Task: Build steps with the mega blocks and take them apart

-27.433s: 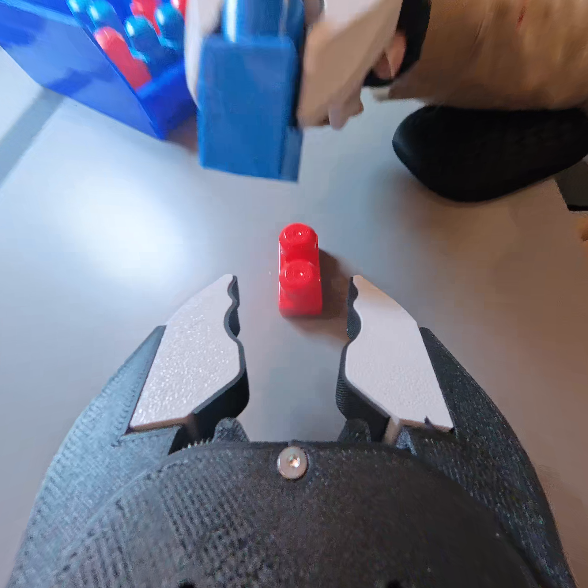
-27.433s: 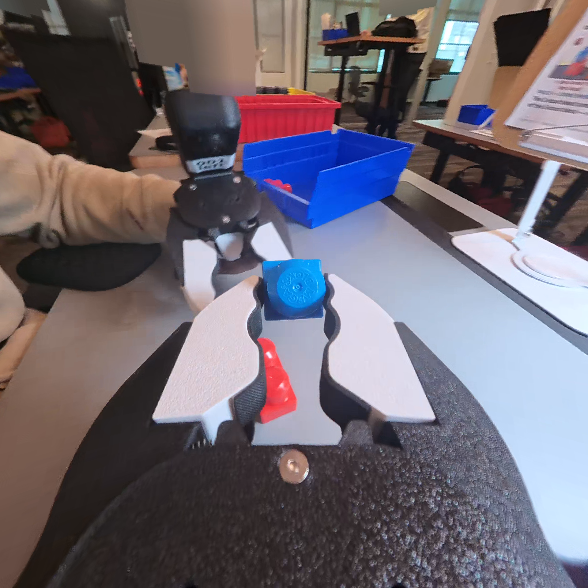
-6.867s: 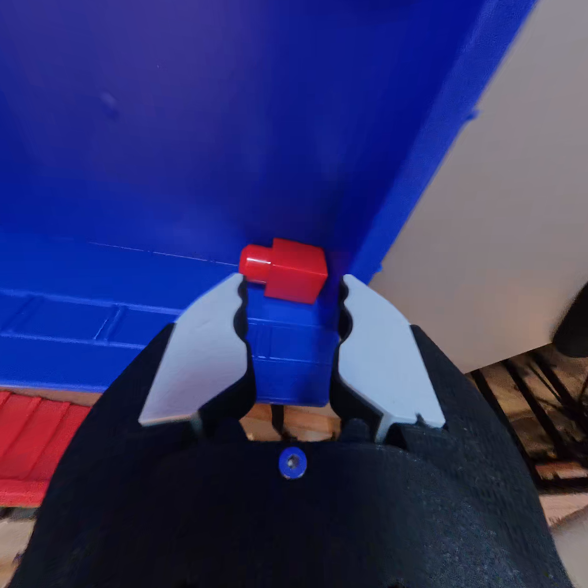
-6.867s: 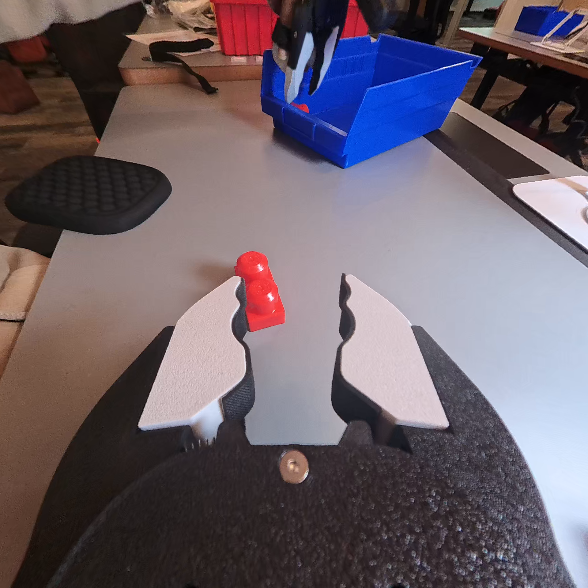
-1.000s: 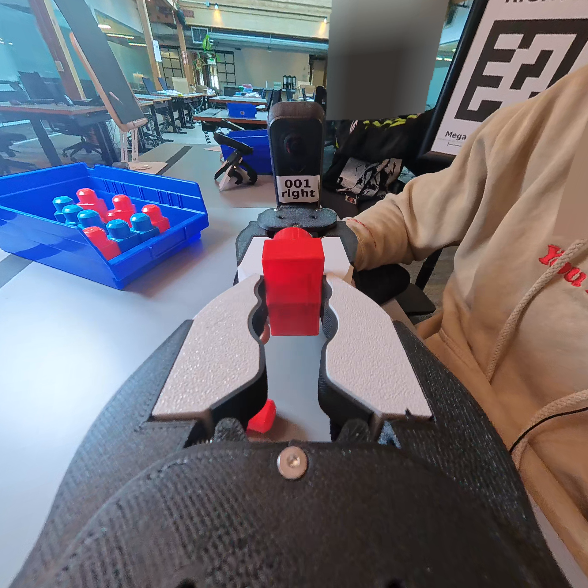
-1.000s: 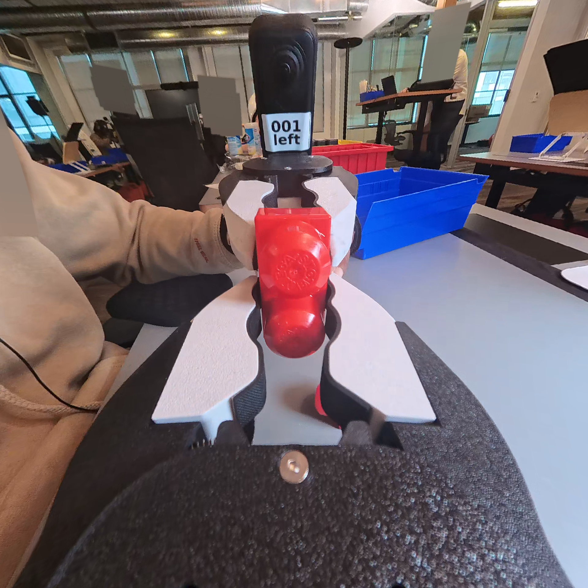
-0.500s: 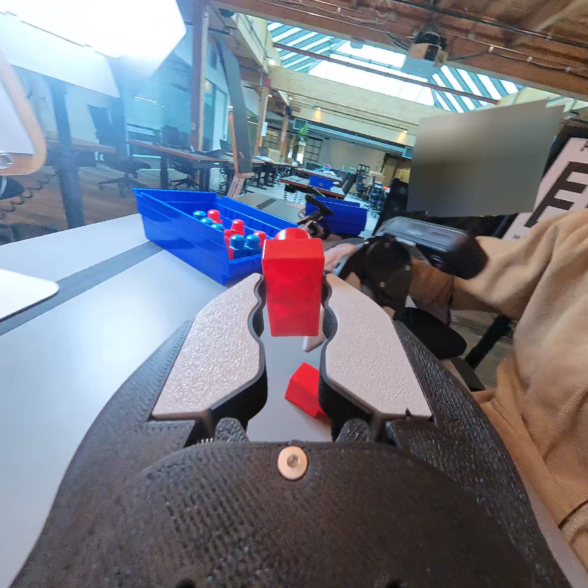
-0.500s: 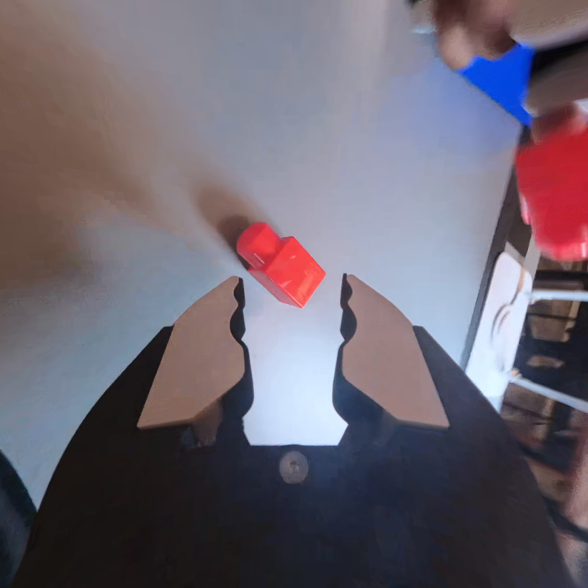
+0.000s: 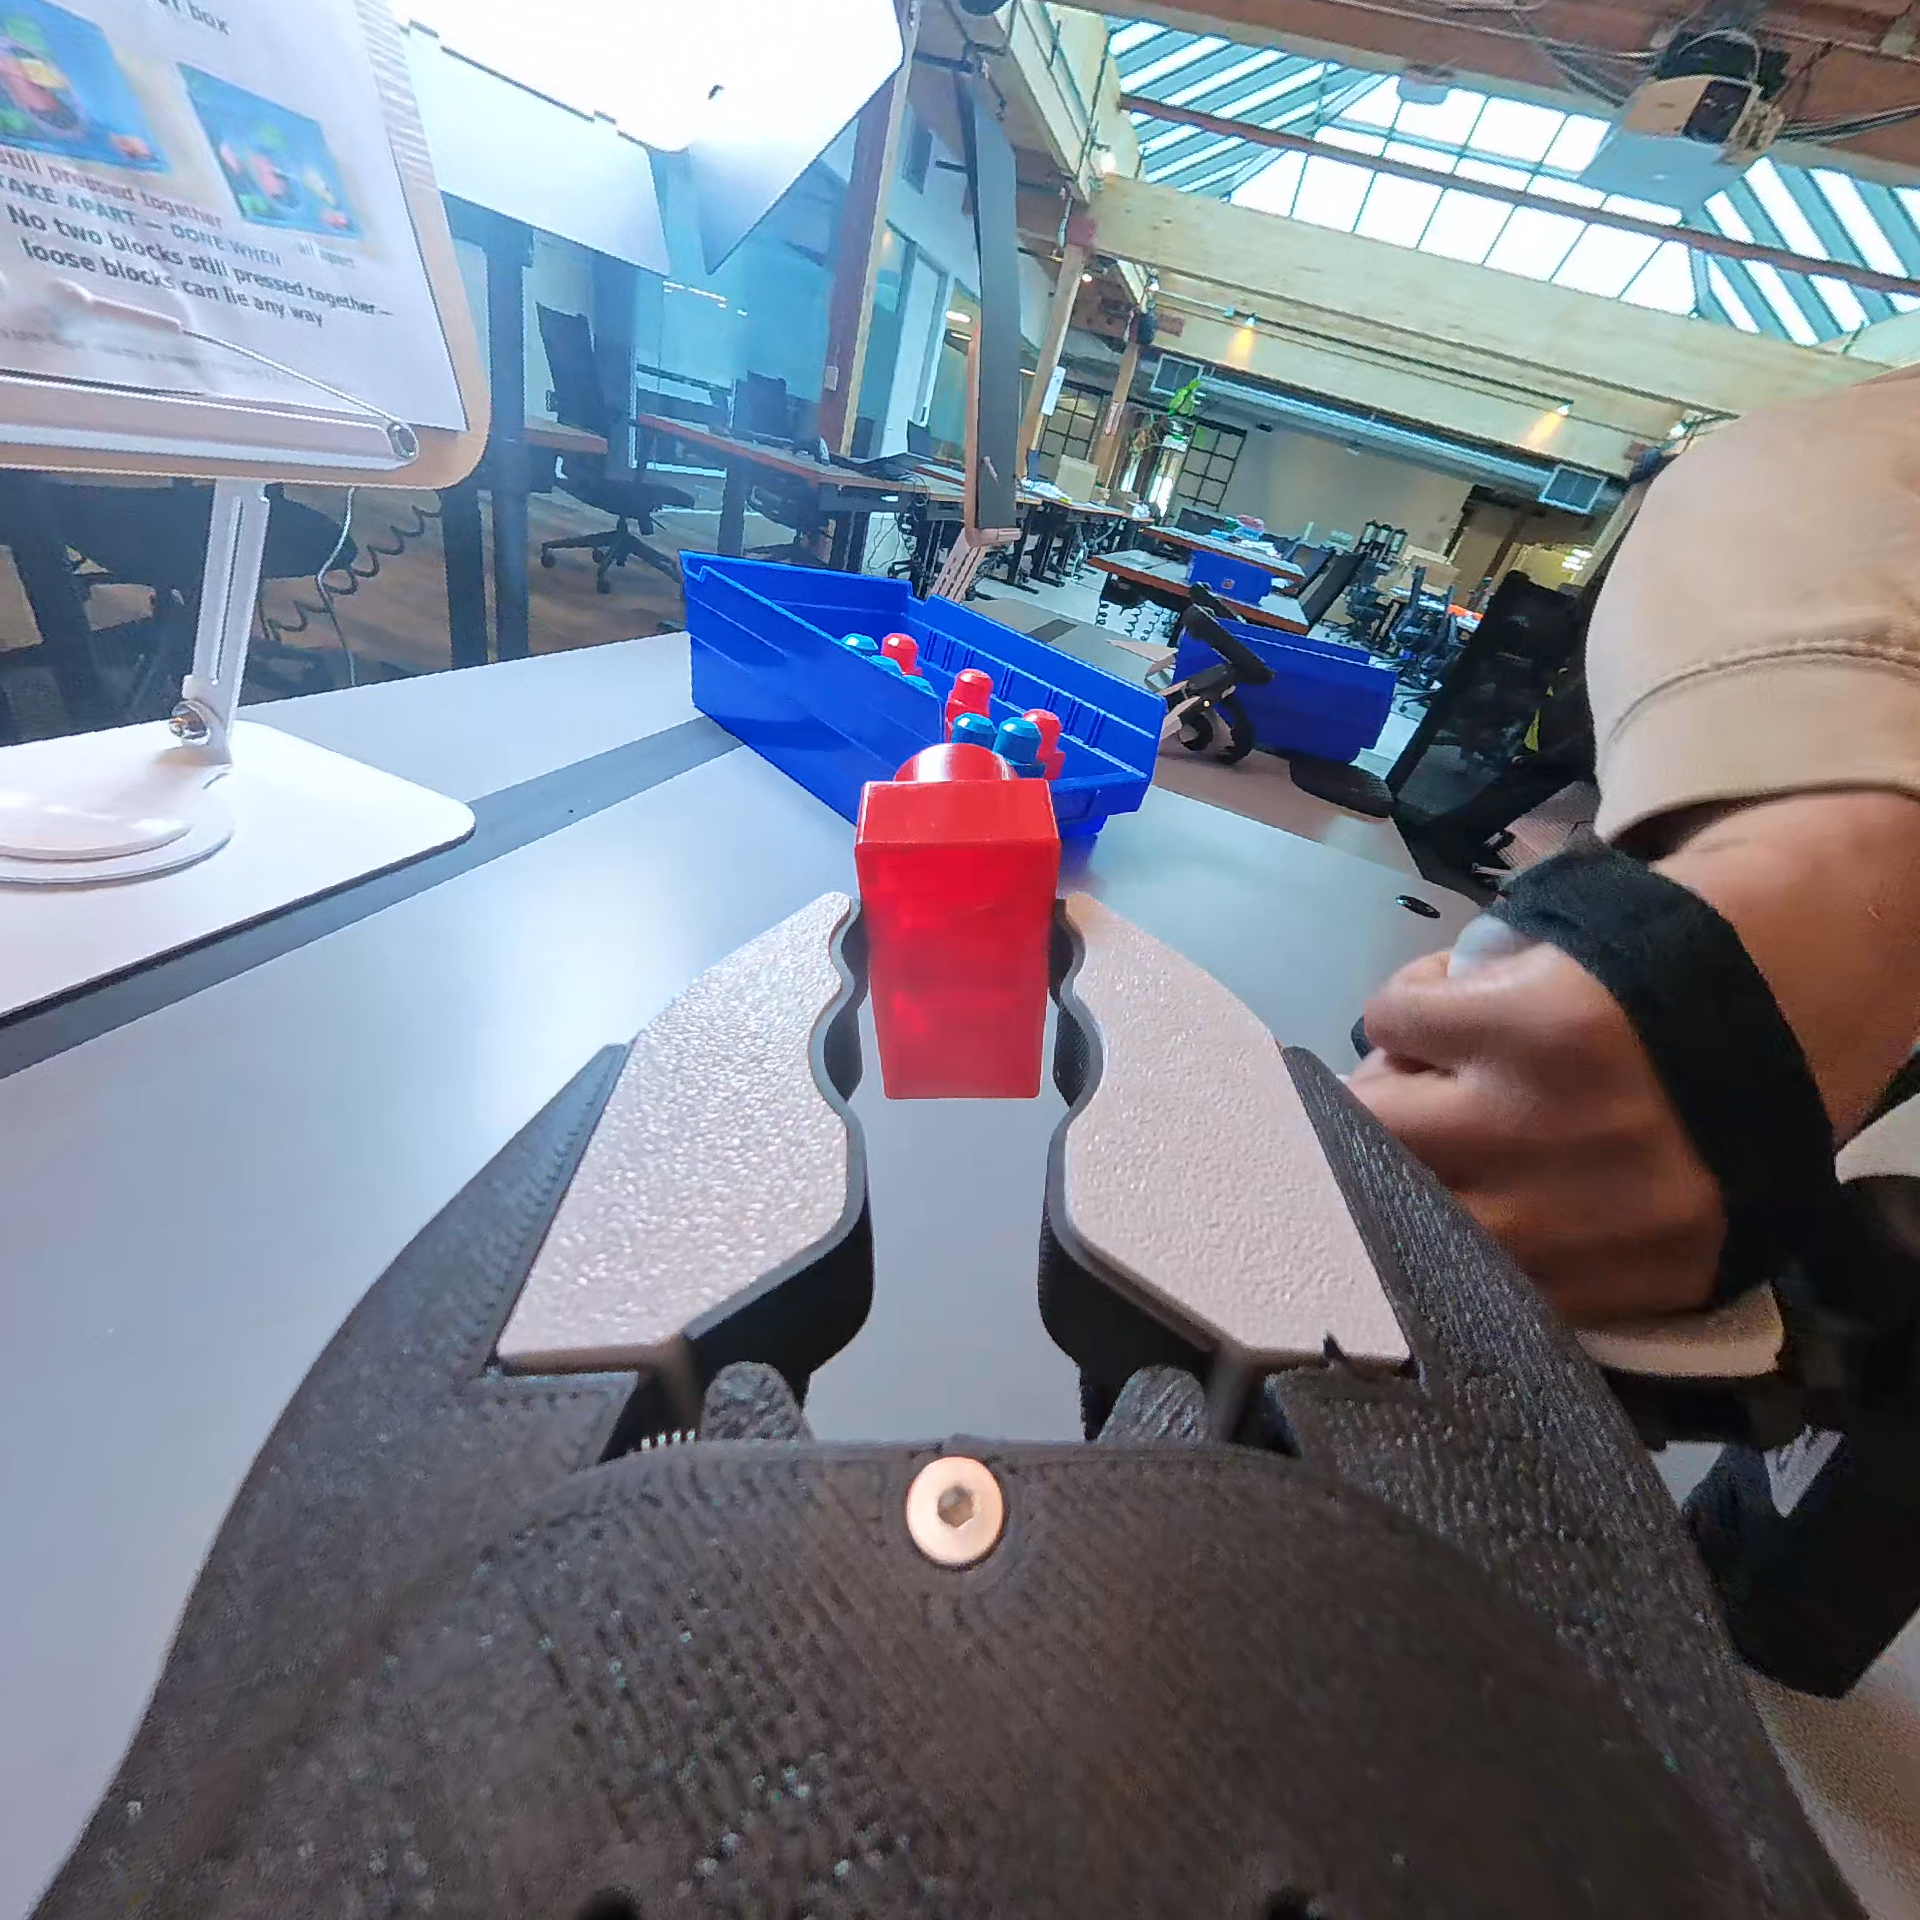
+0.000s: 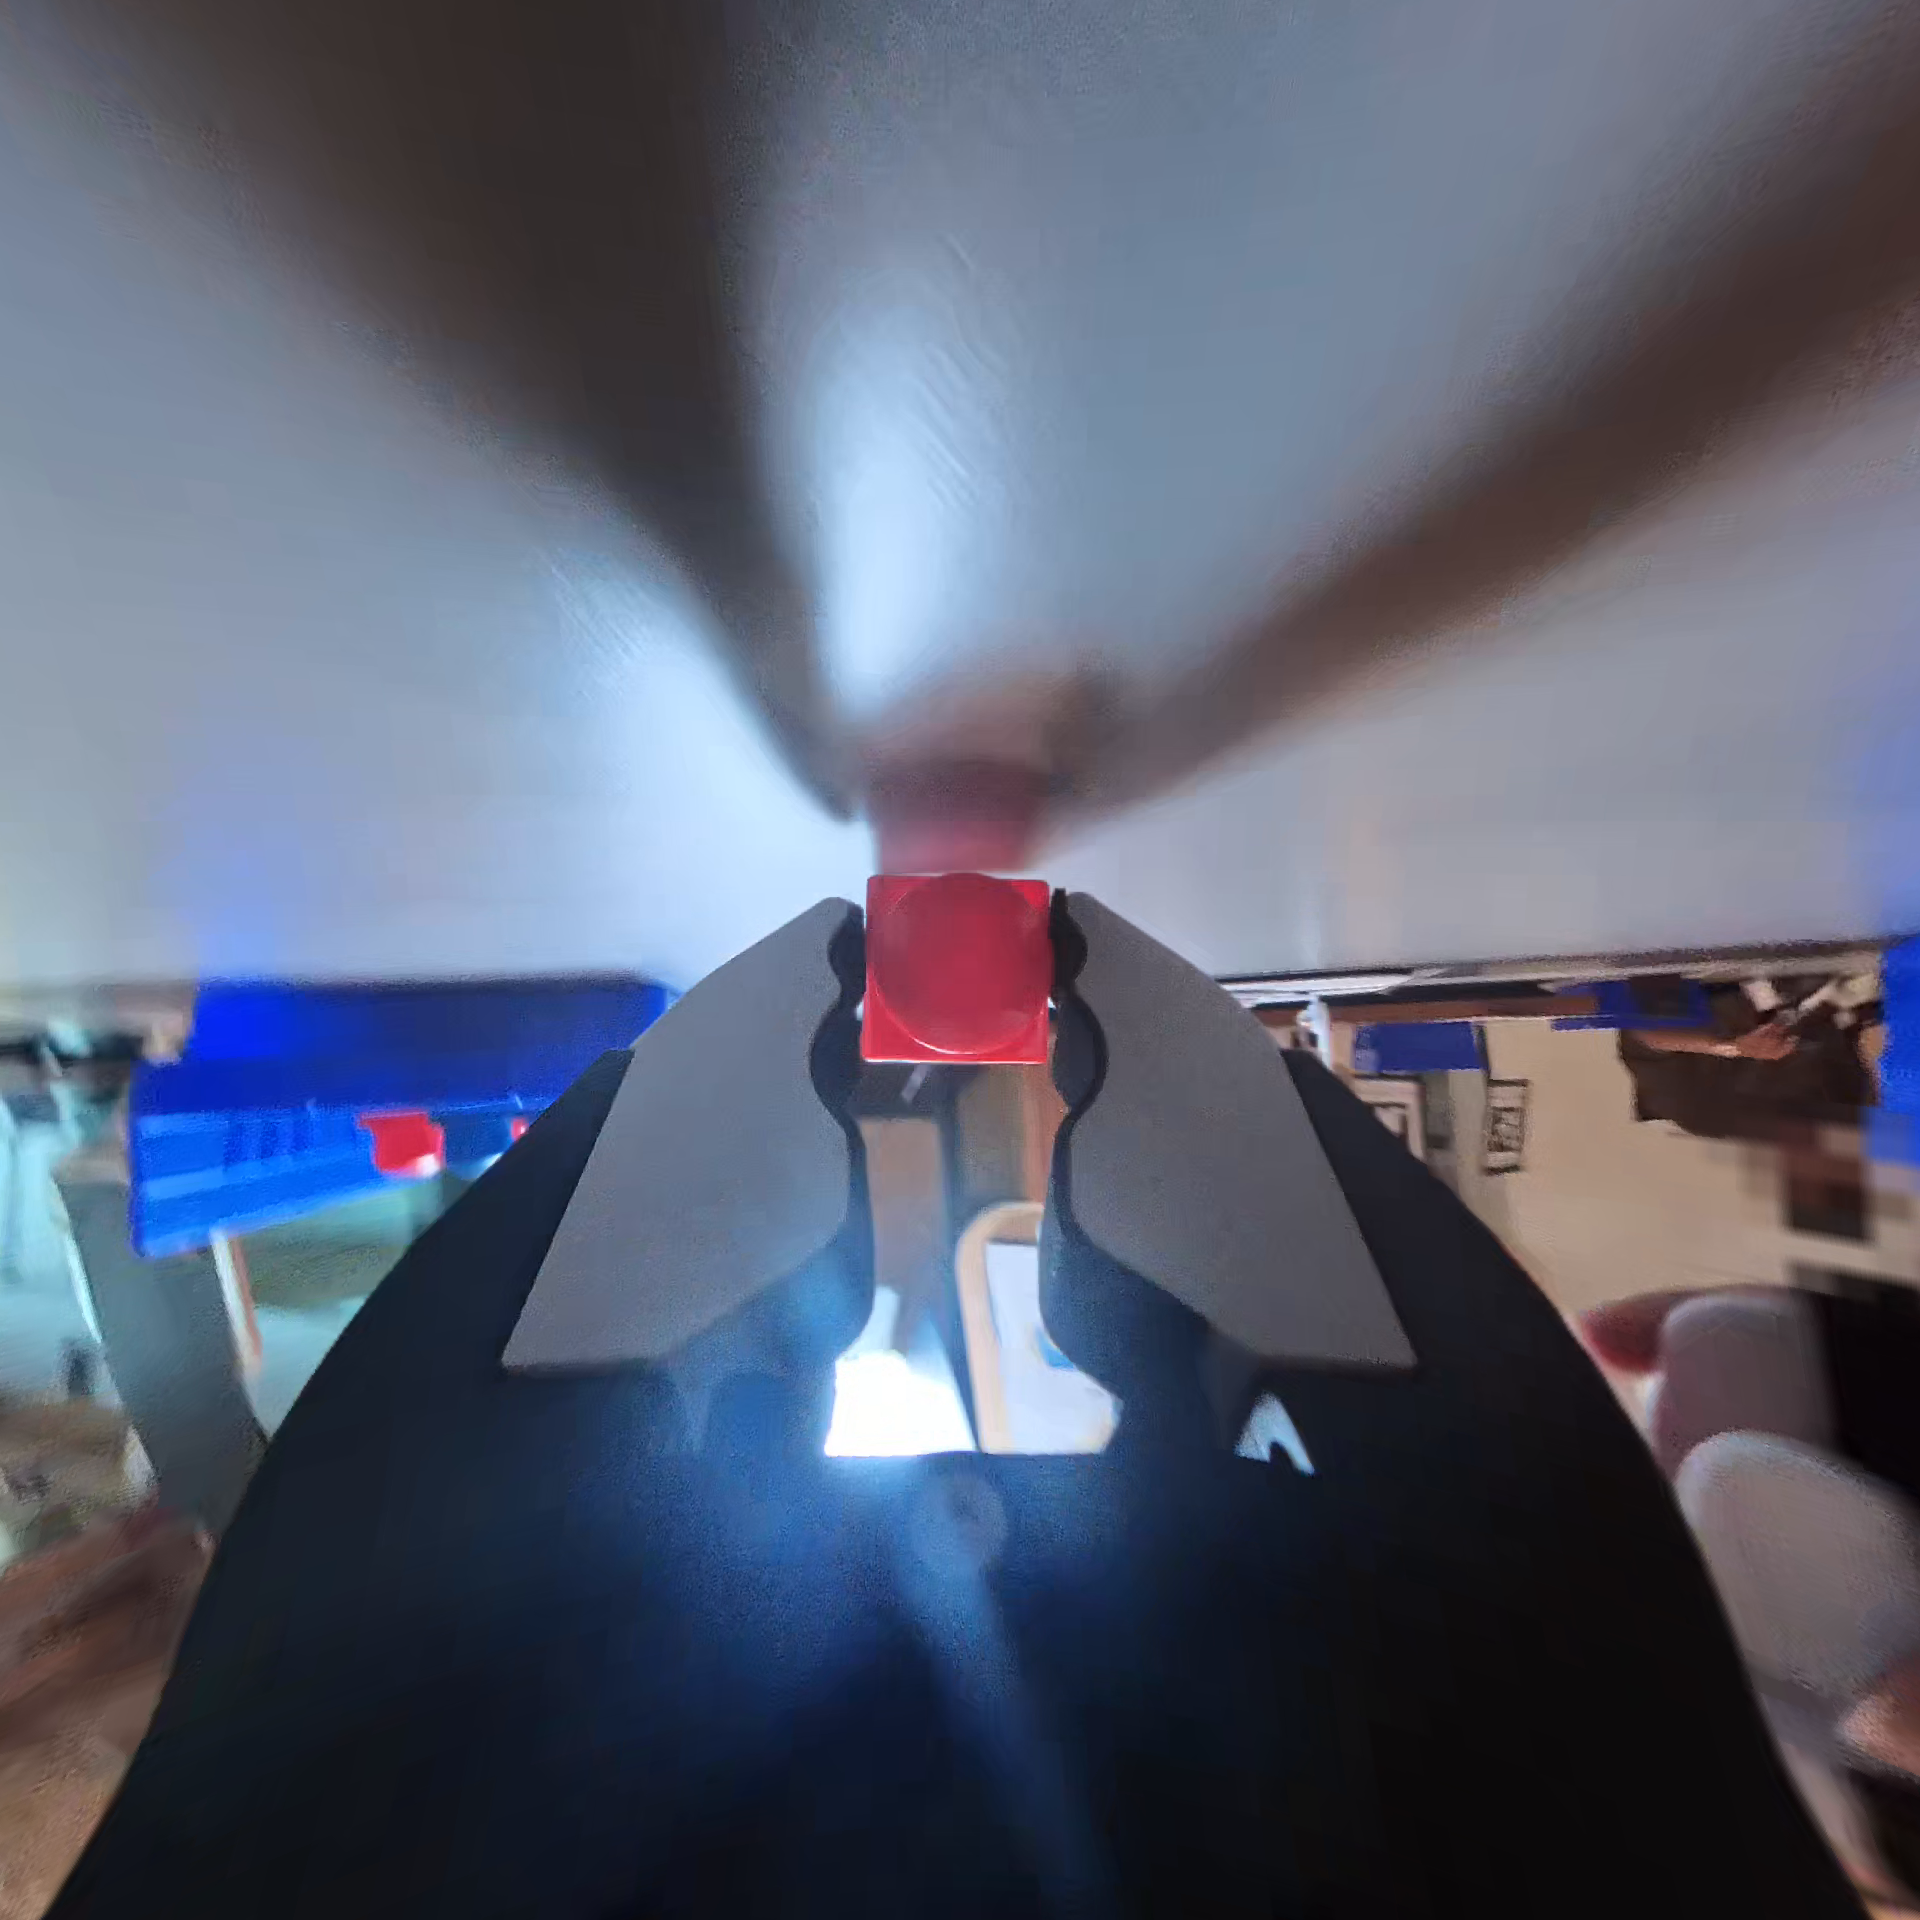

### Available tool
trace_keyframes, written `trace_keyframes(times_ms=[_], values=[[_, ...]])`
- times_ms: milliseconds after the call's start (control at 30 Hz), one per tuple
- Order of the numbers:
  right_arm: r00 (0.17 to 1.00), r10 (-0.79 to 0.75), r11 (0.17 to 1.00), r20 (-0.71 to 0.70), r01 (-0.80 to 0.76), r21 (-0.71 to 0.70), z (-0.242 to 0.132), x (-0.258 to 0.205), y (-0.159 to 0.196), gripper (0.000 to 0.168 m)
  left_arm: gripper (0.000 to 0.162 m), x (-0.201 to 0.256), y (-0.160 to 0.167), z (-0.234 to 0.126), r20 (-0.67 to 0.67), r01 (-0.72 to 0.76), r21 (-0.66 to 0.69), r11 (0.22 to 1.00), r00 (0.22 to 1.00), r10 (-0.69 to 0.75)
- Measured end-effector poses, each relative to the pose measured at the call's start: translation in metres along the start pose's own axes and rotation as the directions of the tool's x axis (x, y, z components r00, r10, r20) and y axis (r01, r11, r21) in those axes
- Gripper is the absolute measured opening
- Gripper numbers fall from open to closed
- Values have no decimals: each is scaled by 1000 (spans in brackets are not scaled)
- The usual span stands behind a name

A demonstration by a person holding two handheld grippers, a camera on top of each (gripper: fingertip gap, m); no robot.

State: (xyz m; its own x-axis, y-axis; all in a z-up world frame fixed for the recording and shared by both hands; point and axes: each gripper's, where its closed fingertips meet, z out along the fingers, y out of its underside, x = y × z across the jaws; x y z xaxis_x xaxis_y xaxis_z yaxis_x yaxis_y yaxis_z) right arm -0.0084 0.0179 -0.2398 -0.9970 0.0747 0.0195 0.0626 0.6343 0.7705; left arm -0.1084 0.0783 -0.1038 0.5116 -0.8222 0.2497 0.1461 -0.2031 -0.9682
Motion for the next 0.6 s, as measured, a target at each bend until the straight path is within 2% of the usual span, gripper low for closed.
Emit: trace_keyframes(times_ms=[67, 100, 133, 167, 200, 267, 333, 367, 400, 467, 533, 600], values=[[983, 181, 973, -17, -177, 148, -10, 9, 9, 34, 33, 4, -3, -1, -11, -3, 11, 1000, 1000, 3], [948, 318, 915, -12, -303, 268, -21, 16, 17, 34, 33, 6, -6, -2, -22, 1, 22, 1000, 1000, 0], [886, 464, 809, 9, -428, 403, -34, 25, 26, 34, 33, 8, -9, -3, -34, 4, 35, 999, 999, -2], [798, 601, 655, 55, -530, 538, -50, 34, 39, 34, 33, 11, -12, -4, -46, 5, 51, 999, 999, -3], [691, 711, 463, 126, -596, 656, -66, 41, 55, 34, 33, 13, -16, -4, -59, 9, 69, 998, 998, -5], [463, 827, 24, 317, -594, 804, -99, 47, 94, 34, 33, 18, -23, -5, -88, 22, 108, 994, 996, -12], [263, 817, -381, 513, -420, 823, -125, 42, 140, 34, 33, 27, -29, -4, -124, 30, 138, 990, 992, -13], [192, 775, -539, 602, -295, 789, -135, 34, 161, 34, 33, 33, -31, -3, -145, 32, 148, 988, 989, -10], [145, 722, -657, 677, -163, 736, -141, 25, 180, 34, 33, 39, -33, -2, -169, 34, 155, 987, 986, -8], [103, 608, -794, 787, 42, 607, -142, 5, 200, 33, 33, 54, -34, 2, -218, 30, 157, 987, 976, 5], [96, 519, -851, 850, 148, 503, -135, -6, 199, 34, 33, 72, -31, 7, -263, 8, 142, 990, 964, 30], [134, 443, -886, 887, 216, 410, -134, -8, 187, 34, 33, 89, -28, 14, -296, -16, 127, 992, 954, 53]])
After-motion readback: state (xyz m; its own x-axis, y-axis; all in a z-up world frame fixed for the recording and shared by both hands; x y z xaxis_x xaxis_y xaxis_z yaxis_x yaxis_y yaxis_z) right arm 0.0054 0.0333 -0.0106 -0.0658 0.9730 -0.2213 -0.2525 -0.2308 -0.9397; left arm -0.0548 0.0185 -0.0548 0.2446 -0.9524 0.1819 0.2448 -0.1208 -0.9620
